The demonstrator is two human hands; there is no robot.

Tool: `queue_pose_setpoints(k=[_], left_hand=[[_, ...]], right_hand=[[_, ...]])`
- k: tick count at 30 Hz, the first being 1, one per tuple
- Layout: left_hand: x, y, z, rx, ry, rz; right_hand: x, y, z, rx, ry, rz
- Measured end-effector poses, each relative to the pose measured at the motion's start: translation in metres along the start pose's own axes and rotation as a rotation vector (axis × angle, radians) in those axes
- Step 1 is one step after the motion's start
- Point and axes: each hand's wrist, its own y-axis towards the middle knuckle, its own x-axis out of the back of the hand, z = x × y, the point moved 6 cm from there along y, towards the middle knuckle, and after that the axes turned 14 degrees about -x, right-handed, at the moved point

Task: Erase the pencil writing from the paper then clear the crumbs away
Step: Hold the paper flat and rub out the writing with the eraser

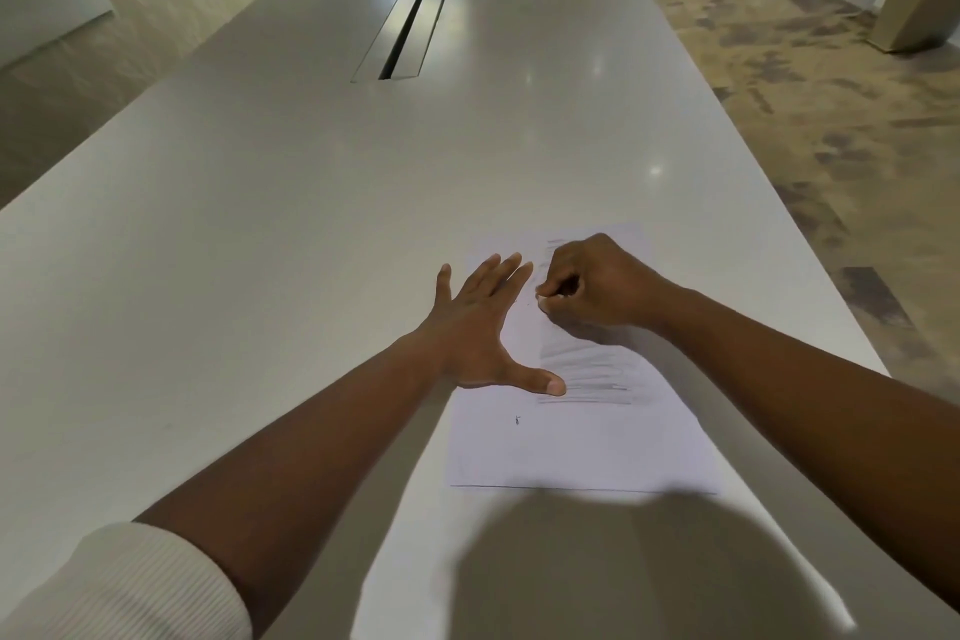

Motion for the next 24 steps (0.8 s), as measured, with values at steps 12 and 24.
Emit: queue_pose_setpoints(k=[12, 24], left_hand=[[0.003, -0.001, -0.003, -0.001, -0.018, -0.011], [0.004, -0.001, -0.003, -0.003, -0.001, 0.012]], right_hand=[[-0.009, 0.006, -0.002, -0.003, 0.06, -0.074], [0.003, 0.01, -0.033, -0.277, 0.242, -0.116]])
